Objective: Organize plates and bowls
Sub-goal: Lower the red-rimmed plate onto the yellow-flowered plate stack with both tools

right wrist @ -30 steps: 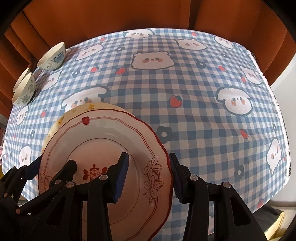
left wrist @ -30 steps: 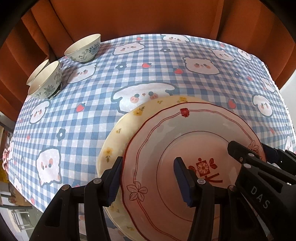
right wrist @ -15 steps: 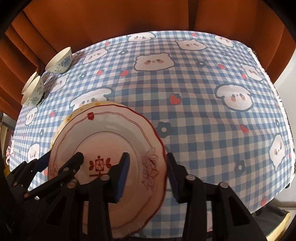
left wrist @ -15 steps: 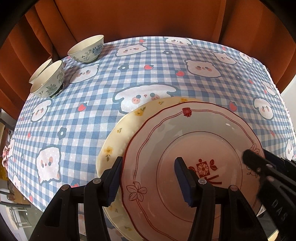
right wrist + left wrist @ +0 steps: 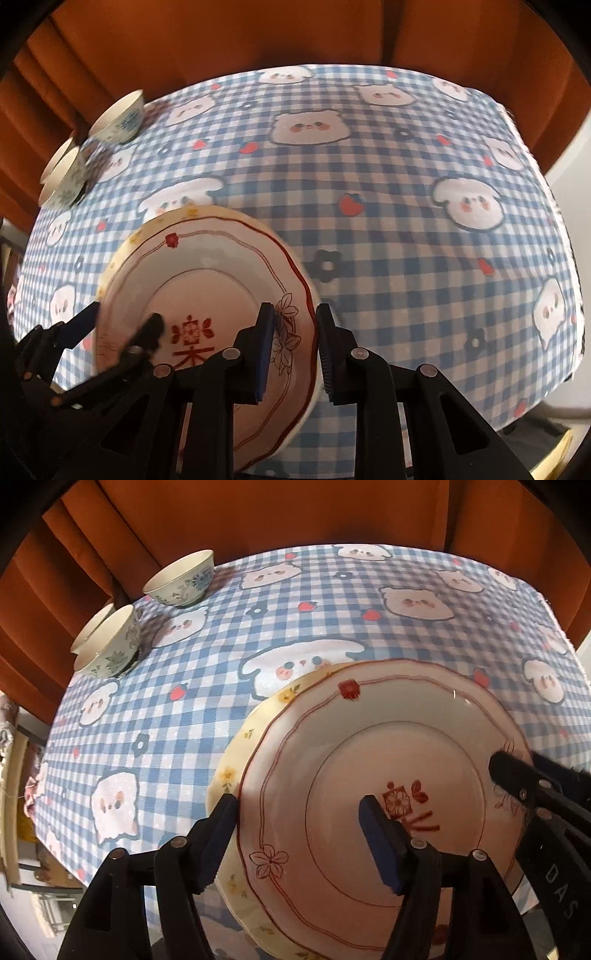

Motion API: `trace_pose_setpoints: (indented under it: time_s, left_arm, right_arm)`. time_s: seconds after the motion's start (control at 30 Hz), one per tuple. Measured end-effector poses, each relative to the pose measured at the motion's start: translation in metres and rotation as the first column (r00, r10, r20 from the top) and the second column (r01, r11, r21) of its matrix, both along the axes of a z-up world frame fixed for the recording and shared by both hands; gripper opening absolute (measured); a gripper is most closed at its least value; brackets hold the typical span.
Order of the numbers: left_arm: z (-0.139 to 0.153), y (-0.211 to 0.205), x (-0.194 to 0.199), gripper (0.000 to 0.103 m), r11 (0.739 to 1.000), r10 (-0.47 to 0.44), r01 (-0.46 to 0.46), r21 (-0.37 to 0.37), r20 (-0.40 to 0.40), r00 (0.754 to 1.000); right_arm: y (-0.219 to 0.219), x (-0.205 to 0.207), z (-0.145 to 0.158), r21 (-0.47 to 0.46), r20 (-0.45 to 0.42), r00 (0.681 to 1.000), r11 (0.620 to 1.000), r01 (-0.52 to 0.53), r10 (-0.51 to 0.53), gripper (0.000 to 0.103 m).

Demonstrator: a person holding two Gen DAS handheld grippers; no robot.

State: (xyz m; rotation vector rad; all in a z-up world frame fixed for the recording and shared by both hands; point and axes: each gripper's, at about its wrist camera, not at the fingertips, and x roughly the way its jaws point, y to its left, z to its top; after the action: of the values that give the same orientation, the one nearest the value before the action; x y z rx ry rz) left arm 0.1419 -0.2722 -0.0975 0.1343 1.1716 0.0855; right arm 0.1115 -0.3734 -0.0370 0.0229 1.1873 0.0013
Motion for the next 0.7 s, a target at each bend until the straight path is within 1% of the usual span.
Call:
trace_pose_setpoints:
  time_s: [0.07, 0.13, 0.27, 0.43, 0.53, 0.7]
  left_arm:
    - [0.001, 0.004, 0.001, 0.069, 1.000, 0.015, -0.015, -0.008, 0.003, 1.000]
    - [0.001, 0.007, 0.002, 0.069, 0.999, 0.028, -0.028, -0.019, 0.003, 1.000]
    - [0.002, 0.011, 0.003, 0.069, 0.998, 0.054, -0.054, -0.030, 0.004, 0.999]
    - [0.005, 0.016, 0.002, 0.074, 0.994, 0.082, -0.081, -0.069, 0.017, 0.996]
    - [0.005, 0.016, 0.000, 0.074, 0.993, 0.097, -0.095, -0.075, 0.014, 0.995]
    - [0.005, 0.018, -0.005, 0.075, 0.990, 0.120, -0.119, -0.082, 0.012, 0.993]
  right_arm:
    - [0.007, 0.002, 0.001, -0.021, 0.017, 1.000, 1.000, -0.021, 0.021, 0.026]
    - [0.008, 0.006, 0.001, -0.007, 0.013, 1.000, 1.000, -0.025, 0.025, 0.026]
    - [0.011, 0.007, 0.001, -0.011, 0.018, 0.999, 0.999, -0.045, 0.046, 0.026]
    - [0.014, 0.009, -0.001, -0.011, 0.019, 0.998, 0.998, -0.067, 0.067, 0.026]
    - [0.014, 0.009, -0.006, -0.005, 0.005, 0.997, 0.997, -0.072, 0.072, 0.028]
    - [0.018, 0.007, -0.007, -0.028, 0.016, 0.996, 0.995, -0.092, 0.092, 0.030]
